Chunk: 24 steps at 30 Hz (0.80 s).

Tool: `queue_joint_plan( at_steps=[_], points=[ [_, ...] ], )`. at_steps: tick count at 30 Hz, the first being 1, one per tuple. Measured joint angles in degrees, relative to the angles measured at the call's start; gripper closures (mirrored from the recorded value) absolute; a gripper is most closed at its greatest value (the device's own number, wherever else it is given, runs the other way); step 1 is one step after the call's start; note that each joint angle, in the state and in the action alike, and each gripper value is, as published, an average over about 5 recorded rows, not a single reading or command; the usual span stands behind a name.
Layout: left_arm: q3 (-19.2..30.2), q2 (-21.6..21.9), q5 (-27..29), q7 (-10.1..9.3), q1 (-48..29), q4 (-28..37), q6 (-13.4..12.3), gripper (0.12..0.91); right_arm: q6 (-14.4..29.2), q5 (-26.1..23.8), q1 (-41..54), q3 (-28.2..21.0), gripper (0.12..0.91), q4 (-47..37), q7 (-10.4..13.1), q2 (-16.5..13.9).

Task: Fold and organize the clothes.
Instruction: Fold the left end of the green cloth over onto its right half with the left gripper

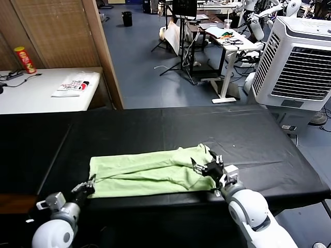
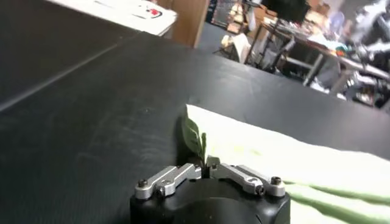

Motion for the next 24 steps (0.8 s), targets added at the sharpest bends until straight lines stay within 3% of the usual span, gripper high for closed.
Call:
queue_joint_plan(
  at_steps=[5,11,17,24],
  points=[
    [-1.8,3.4,12.2,1.75,0.1,1.4,-2.4,0.867,0.1,-0.6,-1.0,0.6,0.227,1.0,0.0,0.5],
    [-6.7,10.6,16.9,1.77,1.3,3.2,-2.2,0.867,0.3,-1.6,-2.3,0.9,0.227,2.0,0.0,1.5],
    [-8.7,13.9,16.7,0.91,1.9,1.8,-1.0,0.867,0.7,-3.6,-3.6,0.9,0.227,2.4,0.0,2.5],
    [-4.2,9.7,9.5,-2.83,0.7,-5.6,4.7,0.867,1.2,-4.4,-5.4,1.5,0.227,3.2,0.1,3.7]
  ],
)
